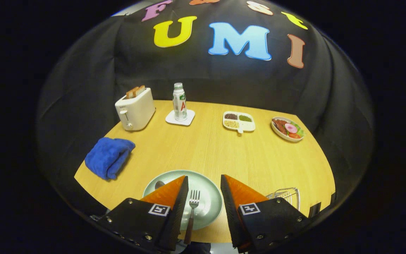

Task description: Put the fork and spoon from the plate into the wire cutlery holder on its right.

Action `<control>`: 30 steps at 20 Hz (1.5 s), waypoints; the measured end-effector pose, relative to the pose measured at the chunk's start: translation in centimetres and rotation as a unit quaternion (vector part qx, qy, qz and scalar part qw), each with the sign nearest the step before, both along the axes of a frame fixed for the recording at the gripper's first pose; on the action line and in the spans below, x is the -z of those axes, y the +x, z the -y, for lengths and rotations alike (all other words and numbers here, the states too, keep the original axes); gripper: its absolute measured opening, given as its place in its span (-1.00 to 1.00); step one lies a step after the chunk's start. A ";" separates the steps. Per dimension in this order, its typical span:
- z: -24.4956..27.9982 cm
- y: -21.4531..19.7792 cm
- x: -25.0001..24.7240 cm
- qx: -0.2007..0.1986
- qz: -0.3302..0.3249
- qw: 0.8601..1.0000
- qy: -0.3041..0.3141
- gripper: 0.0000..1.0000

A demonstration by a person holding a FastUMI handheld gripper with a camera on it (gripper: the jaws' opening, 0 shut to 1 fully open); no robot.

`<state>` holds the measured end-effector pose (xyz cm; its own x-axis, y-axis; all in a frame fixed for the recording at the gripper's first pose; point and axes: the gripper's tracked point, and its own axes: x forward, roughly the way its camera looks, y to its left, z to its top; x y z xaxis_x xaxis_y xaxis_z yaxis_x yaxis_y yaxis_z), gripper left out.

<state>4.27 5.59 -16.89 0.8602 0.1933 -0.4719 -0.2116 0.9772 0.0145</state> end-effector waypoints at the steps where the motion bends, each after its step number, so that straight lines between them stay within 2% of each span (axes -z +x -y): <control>1: -0.4 -0.1 1.4 -0.005 -0.019 1.000 0.000 0.15; 8: -1.4 -1.5 9.5 -0.019 -0.145 0.989 0.005 0.14; 16: -1.0 -2.2 13.8 -0.013 -0.206 0.978 -0.012 0.09; 17: -1.1 -2.6 13.8 -0.016 -0.209 0.978 -0.005 -0.13; 20: -1.1 -2.8 14.4 -0.011 -0.223 0.975 -0.007 -0.37; 22: -1.2 -2.8 14.3 -0.014 -0.229 0.973 0.001 -0.73; 26: -2.0 -2.5 14.6 -0.009 -0.260 0.963 0.069 -0.73; 27: -1.8 -3.0 14.4 -0.003 -0.263 0.962 0.076 -0.82; 30: -1.5 -2.5 13.9 0.005 -0.261 0.961 0.096 -0.82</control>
<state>1.79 7.13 -30.79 0.5186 0.3128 -0.7958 -0.1175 0.9479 0.2960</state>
